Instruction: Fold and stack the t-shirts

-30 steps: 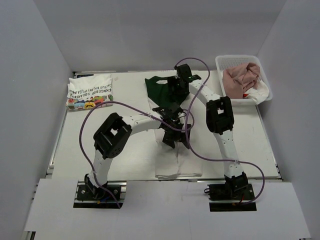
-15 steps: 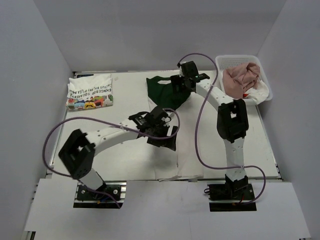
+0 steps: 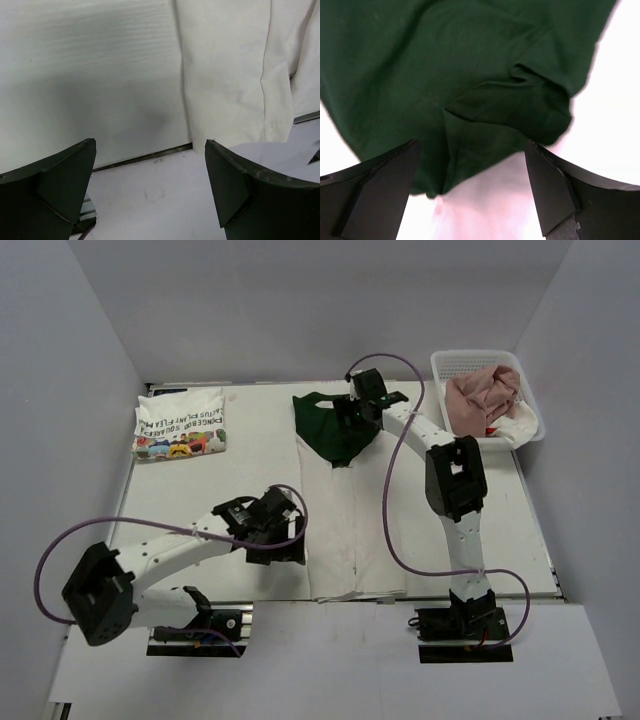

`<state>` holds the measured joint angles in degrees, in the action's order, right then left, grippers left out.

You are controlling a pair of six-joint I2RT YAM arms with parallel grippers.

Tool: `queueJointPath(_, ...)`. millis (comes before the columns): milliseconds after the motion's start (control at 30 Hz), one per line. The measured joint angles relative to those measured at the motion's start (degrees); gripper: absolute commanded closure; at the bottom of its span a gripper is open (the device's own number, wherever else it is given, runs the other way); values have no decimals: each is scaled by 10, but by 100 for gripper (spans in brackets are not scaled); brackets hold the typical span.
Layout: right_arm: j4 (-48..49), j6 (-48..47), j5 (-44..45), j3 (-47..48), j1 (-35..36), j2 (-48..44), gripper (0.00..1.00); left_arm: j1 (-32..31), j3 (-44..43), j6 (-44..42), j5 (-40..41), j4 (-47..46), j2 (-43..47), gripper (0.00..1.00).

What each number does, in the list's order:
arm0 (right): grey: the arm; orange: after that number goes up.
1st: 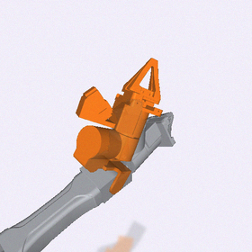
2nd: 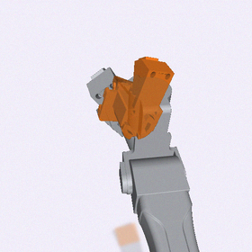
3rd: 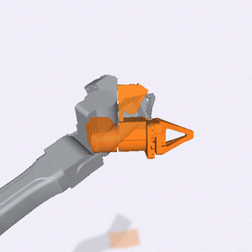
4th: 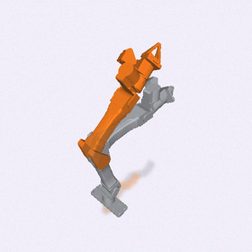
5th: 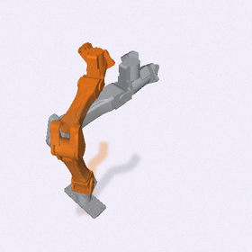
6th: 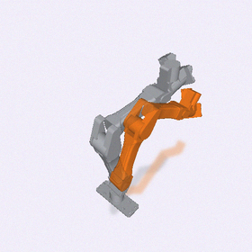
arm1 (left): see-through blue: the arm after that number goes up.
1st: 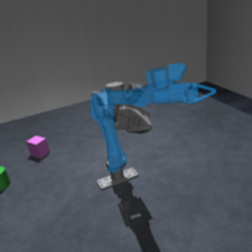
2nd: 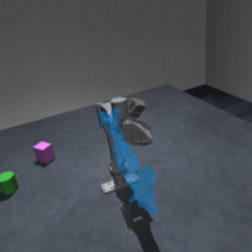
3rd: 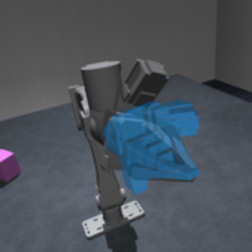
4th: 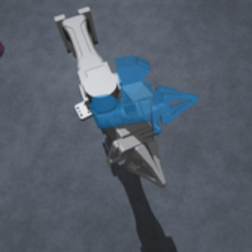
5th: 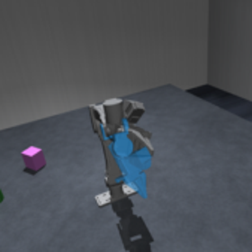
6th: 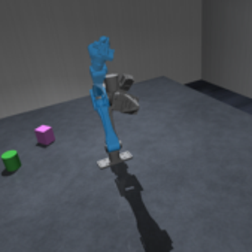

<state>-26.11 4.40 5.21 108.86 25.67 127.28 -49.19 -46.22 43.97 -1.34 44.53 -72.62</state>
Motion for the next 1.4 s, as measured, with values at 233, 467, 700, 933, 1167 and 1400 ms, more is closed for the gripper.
queueJointPath(233, -21, 3, 20, 10, 14, 52, 10, 0, 38, 48, 23, -2, 84, 0)
queueJointPath(467, -7, 41, 84, -61, 16, 14, 10, 0, 38, 54, 25, -15, 51, 0)
queueJointPath(700, 44, 97, 134, -266, 10, -141, 10, 0, 39, 45, 17, -40, 22, 0)
queueJointPath(933, 86, 160, 154, -417, 1, -244, 10, 0, 44, 25, -11, -67, 15, 0)
queueJointPath(1167, 113, 198, 68, -623, -3, -445, 10, -6, 97, 6, -98, -138, -19, 4)
queueJointPath(1400, 108, 249, -80, -790, -1, -694, 10, -14, 127, 11, -202, -216, -46, 23)
